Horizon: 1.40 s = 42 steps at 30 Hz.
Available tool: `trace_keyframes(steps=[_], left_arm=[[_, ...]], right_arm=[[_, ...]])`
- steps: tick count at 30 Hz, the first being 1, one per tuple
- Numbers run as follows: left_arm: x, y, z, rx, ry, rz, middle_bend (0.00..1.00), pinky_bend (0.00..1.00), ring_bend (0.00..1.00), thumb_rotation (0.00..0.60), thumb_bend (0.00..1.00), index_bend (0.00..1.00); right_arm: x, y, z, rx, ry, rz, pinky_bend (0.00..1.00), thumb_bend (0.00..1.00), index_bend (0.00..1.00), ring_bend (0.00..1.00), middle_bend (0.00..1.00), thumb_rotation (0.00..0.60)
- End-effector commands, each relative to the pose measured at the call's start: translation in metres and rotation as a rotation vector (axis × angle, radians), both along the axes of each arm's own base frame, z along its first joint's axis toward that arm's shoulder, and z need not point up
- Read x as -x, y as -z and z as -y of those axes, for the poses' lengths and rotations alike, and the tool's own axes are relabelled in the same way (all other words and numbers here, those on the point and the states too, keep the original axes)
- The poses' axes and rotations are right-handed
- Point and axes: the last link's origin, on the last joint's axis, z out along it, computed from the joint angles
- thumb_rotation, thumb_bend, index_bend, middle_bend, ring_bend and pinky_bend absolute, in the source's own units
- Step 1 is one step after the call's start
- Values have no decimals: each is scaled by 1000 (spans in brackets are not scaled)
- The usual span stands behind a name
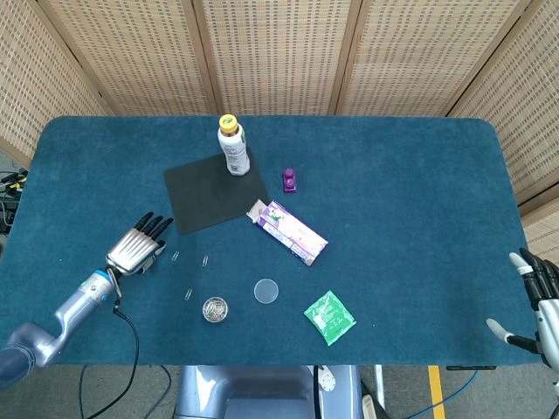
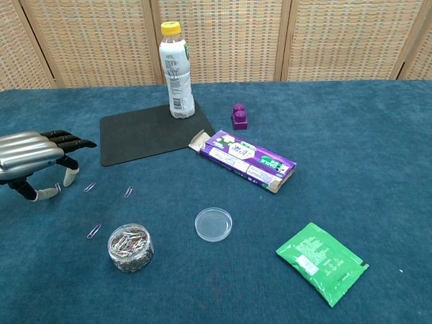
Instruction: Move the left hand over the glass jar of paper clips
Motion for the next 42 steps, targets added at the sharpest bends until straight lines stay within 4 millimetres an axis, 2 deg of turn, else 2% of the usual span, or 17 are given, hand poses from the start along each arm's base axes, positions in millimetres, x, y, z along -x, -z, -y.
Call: trace_keyframes(steps=[1,11,20,31,42], left_arm=[[2,1,0,-3,-7,2,0,0,0,600,386,505],[4,4,0,-6,-17,9,0,0,0,600,396,514],[6,5,0,-6,-22,10,0,0,0,600,422,635],[5,3,0,-15,-17,18,0,0,0,600,442,697],[-12,-14,-4,-58,31,74,0,0,0,600,442,708]], right_arm=[[0,0,0,0,0,0,0,0,6,0,0,600],[0,1,0,-4,0,0,0,0,6,0,0,600],[0,1,0,-10,-1,1,0,0,6,0,0,600],[0,1,0,-12,-3,7,0,0,6,0,0,600],[-1,-1,-1,-8,-9,15,0,0,6,0,0,600]])
